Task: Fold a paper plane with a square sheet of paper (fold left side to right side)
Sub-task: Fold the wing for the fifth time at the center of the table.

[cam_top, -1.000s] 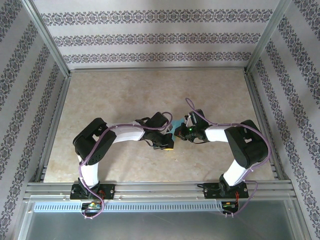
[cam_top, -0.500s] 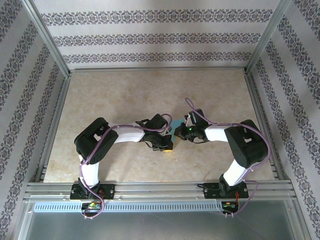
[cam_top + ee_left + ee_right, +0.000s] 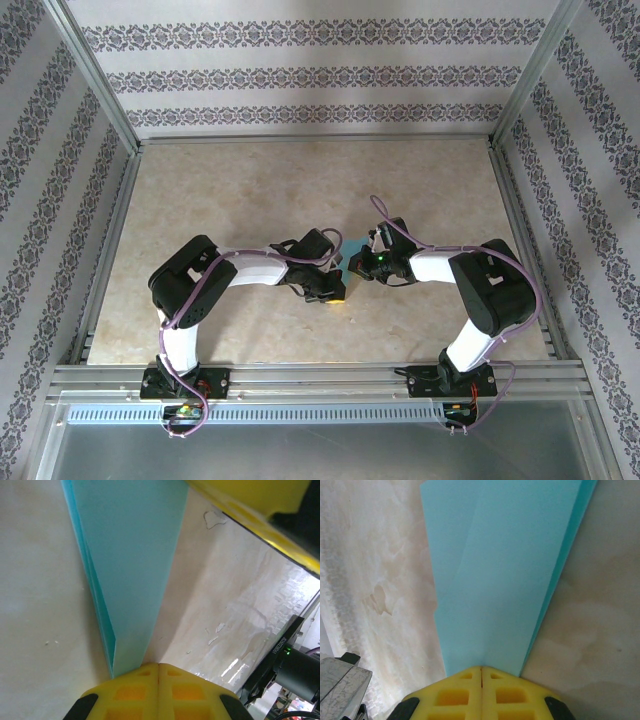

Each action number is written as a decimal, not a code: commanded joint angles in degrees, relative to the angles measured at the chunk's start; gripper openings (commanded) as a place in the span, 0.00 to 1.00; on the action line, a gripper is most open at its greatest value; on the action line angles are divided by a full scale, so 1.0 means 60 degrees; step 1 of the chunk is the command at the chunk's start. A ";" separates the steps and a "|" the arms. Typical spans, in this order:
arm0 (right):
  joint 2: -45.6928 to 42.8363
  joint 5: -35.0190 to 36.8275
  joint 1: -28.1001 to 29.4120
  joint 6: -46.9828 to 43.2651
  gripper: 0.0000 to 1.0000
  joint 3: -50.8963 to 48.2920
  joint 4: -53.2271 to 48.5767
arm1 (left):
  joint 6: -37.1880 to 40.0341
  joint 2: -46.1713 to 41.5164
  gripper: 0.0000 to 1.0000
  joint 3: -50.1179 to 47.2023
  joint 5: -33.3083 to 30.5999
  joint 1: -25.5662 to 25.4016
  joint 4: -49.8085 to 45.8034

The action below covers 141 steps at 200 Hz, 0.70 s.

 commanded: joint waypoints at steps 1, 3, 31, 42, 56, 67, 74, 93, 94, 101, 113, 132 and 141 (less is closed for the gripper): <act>0.0537 0.1176 0.0101 -0.0312 0.00 -0.0233 -0.1338 | -0.0190 0.0142 0.00 -0.0303 0.0052 0.0098 0.0071; 0.0537 0.1180 0.0105 -0.0312 0.00 -0.0230 -0.1346 | -0.0202 0.0140 0.00 -0.0315 0.0053 0.0091 0.0075; 0.0552 0.1205 0.0094 -0.0328 0.00 -0.0201 -0.1382 | -0.0210 0.0126 0.00 -0.0340 0.0112 0.0098 0.0135; 0.0566 0.1229 0.0099 -0.0327 0.00 -0.0200 -0.1397 | -0.0229 0.0136 0.00 -0.0355 0.0112 0.0085 0.0172; 0.0567 0.1251 0.0098 -0.0331 0.00 -0.0187 -0.1423 | -0.0253 0.0154 0.00 -0.0386 0.0152 0.0075 0.0234; 0.0581 0.1263 0.0092 -0.0338 0.00 -0.0185 -0.1443 | -0.0265 0.0164 0.00 -0.0429 0.0157 0.0047 0.0218; 0.0581 0.1258 0.0105 -0.0338 0.00 -0.0185 -0.1441 | -0.0289 0.0137 0.00 -0.0476 0.0145 0.0029 0.0234; 0.0581 0.1293 0.0095 -0.0351 0.00 -0.0167 -0.1485 | -0.0316 0.0007 0.00 -0.0685 0.0086 -0.0033 0.0230; 0.0581 0.1301 0.0100 -0.0346 0.00 -0.0168 -0.1485 | -0.0320 0.0007 0.00 -0.0688 0.0085 -0.0040 0.0234; 0.0592 0.1308 0.0098 -0.0355 0.00 -0.0156 -0.1492 | -0.0339 -0.0050 0.00 -0.0759 0.0082 -0.0070 0.0248; 0.0618 0.1317 0.0100 -0.0370 0.00 -0.0125 -0.1525 | -0.0352 -0.0159 0.00 -0.0879 0.0097 -0.0159 0.0239; 0.0640 0.1323 0.0098 -0.0370 0.00 -0.0101 -0.1529 | -0.0454 -0.0290 0.00 -0.1041 0.0183 -0.0345 0.0277; 0.0654 0.1323 0.0106 -0.0354 0.00 -0.0096 -0.1529 | -0.0533 -0.0329 0.00 -0.1161 0.0226 -0.0437 0.0359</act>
